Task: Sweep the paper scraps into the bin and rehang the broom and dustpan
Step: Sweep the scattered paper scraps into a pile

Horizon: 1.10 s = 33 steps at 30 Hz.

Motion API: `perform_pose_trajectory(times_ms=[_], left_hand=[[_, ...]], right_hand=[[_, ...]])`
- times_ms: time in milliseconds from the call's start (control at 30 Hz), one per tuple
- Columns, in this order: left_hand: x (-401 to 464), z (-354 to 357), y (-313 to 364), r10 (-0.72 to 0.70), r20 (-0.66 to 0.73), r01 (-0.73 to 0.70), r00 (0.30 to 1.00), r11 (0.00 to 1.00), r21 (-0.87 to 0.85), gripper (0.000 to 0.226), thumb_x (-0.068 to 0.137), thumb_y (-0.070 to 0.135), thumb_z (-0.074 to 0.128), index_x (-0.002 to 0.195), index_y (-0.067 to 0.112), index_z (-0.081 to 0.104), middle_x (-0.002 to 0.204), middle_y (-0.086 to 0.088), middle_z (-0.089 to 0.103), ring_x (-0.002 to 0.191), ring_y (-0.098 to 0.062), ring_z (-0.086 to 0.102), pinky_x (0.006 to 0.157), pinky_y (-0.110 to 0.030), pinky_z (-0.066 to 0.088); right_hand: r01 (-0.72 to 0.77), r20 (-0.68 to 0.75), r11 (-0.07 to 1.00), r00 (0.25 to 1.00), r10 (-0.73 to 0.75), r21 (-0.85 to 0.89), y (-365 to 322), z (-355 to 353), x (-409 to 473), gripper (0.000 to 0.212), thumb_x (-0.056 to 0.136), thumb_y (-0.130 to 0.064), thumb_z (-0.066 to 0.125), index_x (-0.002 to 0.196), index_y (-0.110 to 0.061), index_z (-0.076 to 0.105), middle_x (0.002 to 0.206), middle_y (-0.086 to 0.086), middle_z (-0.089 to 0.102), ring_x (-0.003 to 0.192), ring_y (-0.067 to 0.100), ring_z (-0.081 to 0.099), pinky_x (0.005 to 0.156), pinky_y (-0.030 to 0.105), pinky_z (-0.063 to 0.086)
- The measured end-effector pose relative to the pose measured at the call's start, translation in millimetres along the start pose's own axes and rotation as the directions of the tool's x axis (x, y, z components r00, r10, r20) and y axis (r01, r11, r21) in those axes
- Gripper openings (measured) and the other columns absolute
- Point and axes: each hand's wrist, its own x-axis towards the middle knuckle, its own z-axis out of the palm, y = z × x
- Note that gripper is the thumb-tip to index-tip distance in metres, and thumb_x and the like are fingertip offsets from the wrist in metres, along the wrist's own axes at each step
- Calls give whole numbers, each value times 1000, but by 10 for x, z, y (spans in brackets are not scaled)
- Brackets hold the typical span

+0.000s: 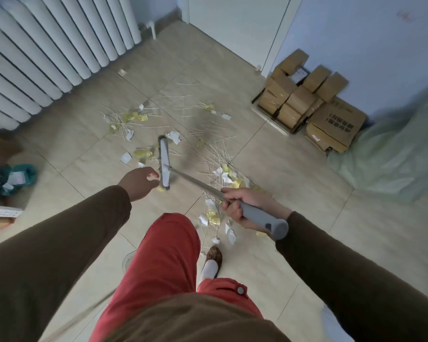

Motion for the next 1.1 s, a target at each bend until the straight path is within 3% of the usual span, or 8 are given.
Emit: perform_pose_trajectory(times_ms=[200,400,600,800,900,1100], left_hand=[[216,-400,-200,-71,-57,71,996,997,-9,29,92,26,63,119,15,67,130,-7,64,121,-26,56,99,-35,41],[641,-722,-404,-88,-84,86,993,996,-20,28,94,22,61,120,12,66,131,-8,63,120,-27,58,94,-31,40],[1330,-1239,-811,-160,-60,157,985,986,-55,31,93,20,59,123,12,65,131,-11,64,118,-30,59,96,-33,41],[1803,-1631,-1157,-160,-4,158,987,981,-108,27,94,21,60,118,11,66,129,-9,65,119,-27,58,100,-35,42],[1978,-1760,-1240,-162,38,166,986,976,-137,29,94,23,60,120,13,65,130,-7,64,121,-24,57,97,-33,41],[2250,-1958,-1264,-113,55,120,992,981,-150,28,95,23,59,120,13,65,130,-6,64,122,-23,57,100,-34,41]], right_hand=[[-59,98,994,993,68,-91,-385,653,516,13,103,-11,42,93,-19,42,75,5,47,41,3,46,38,10,39],[-205,145,973,965,220,-107,-606,1203,1260,13,102,-14,40,91,-8,42,76,3,43,38,4,47,35,13,42],[-277,112,959,953,282,-61,-902,1813,2251,12,100,-12,41,90,-6,43,59,8,51,35,7,50,35,16,45],[-228,-82,972,969,233,63,-1328,1743,2292,13,100,-8,45,88,-5,47,77,9,48,37,7,50,35,15,45],[-130,-201,990,969,140,62,-1488,1570,2000,5,100,-8,48,104,-9,49,74,8,51,39,6,48,34,15,43],[-50,-359,998,933,35,-31,-1485,1736,1744,38,97,-6,46,131,-23,50,67,7,49,37,8,44,31,17,37]])
